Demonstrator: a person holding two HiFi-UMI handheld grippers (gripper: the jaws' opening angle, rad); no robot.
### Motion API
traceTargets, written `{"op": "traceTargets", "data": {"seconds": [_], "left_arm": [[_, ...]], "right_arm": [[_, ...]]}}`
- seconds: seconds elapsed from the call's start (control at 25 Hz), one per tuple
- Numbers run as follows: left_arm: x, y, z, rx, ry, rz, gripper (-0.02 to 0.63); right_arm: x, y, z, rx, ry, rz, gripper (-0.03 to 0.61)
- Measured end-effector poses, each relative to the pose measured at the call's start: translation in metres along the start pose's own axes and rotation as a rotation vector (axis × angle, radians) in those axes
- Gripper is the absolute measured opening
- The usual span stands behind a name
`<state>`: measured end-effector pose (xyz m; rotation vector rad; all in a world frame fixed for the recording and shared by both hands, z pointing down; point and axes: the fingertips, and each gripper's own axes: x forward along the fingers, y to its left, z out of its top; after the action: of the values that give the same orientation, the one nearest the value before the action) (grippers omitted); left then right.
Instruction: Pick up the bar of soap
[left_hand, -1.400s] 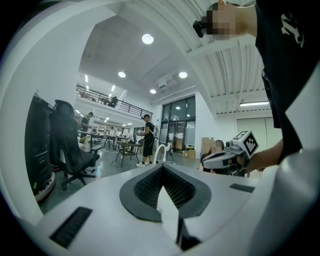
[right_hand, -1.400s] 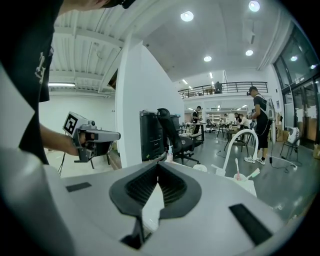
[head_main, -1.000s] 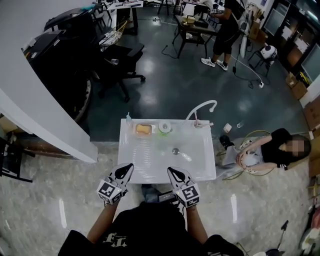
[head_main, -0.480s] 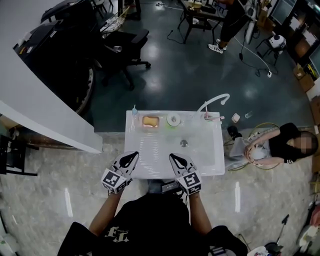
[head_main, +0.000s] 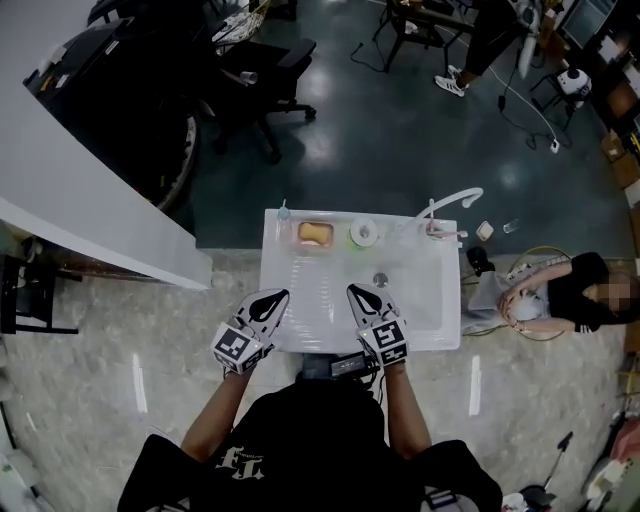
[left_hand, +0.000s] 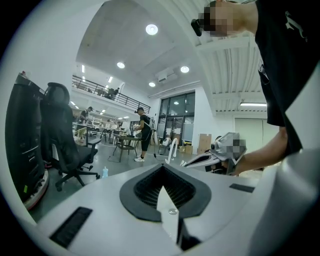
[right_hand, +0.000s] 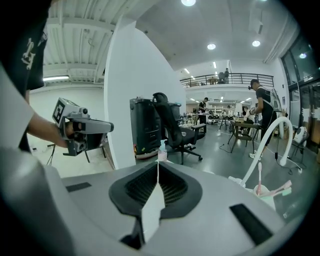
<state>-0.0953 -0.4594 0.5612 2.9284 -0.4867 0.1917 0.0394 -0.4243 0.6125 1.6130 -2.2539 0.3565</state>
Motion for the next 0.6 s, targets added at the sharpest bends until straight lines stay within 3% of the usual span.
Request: {"op": "traceTargets", "data": {"seconds": [0.36, 0.6], "left_arm": [[0.012, 0.022, -0.009, -0.012, 0.020, 0.011, 0.007], [0.015, 0.032, -0.022, -0.029, 0.032, 0.024, 0.008]], "right_arm": [[0.073, -0.022, -0.015, -0.056, 0.090, 0.060, 0.009], [0.143, -0.028, -0.036, -0.184, 0.225, 0.118, 0.011]]}}
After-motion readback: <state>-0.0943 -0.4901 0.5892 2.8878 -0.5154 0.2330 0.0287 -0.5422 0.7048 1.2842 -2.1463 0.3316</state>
